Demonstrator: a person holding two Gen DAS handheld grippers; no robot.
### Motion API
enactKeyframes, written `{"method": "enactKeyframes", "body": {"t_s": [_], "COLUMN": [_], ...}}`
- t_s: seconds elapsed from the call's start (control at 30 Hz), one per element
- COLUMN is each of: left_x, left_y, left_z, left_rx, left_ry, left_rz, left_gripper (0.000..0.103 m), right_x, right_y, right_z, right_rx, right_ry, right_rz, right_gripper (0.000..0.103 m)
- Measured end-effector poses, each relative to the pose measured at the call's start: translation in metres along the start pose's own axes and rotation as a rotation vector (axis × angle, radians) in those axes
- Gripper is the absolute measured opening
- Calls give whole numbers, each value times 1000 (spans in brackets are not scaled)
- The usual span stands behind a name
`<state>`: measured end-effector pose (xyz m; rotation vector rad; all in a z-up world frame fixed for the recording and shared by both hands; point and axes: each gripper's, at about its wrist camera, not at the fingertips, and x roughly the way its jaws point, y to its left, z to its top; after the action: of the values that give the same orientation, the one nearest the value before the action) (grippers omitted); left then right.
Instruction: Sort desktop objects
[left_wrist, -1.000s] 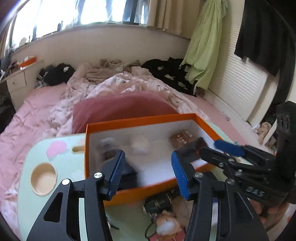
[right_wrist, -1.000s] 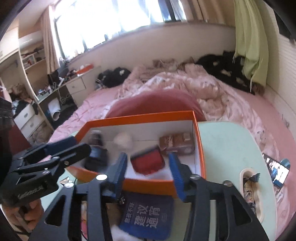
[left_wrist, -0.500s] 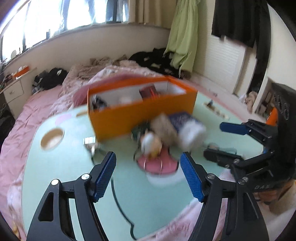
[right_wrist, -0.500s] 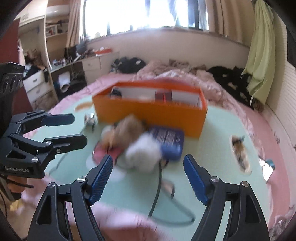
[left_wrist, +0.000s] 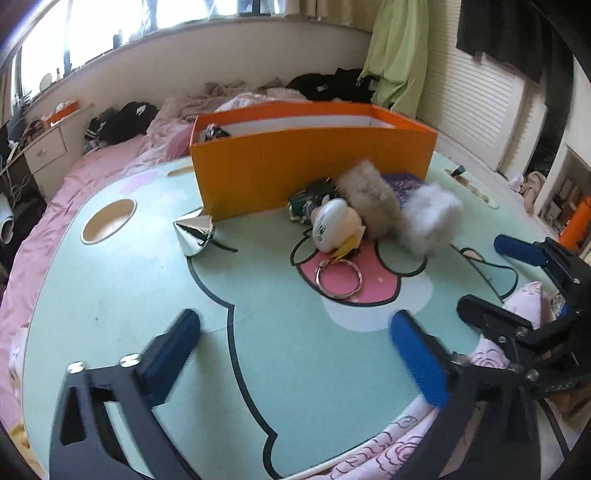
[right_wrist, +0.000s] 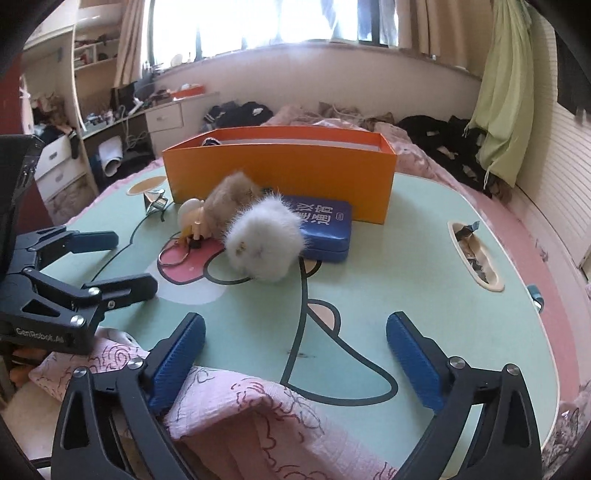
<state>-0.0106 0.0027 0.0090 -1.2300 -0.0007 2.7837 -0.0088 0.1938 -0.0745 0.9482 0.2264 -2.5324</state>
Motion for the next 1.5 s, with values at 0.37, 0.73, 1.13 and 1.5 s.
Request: {"method": "enactKeyframes", "body": {"t_s": [0.37, 0.73, 1.13, 1.5], "left_x": [0, 0, -11, 20], "left_y": [0, 0, 30, 63], "left_z": [0, -1, 14, 62], "left_rx": [1, 1, -63, -56], "left_ry": [1, 0, -37, 34], "left_rz": [0, -1, -1, 33], "left_gripper": [103, 103, 103, 74], "right_x": [0, 0, 0, 0], "right_y": [1, 1, 2, 1], "right_z": [0, -1, 0, -1], "right_rx": [4, 4, 4, 4], "right_ry": [-1, -2, -2, -3], "right_rz": [-2, -3, -2, -2], "right_gripper": [102, 102, 102, 102]}}
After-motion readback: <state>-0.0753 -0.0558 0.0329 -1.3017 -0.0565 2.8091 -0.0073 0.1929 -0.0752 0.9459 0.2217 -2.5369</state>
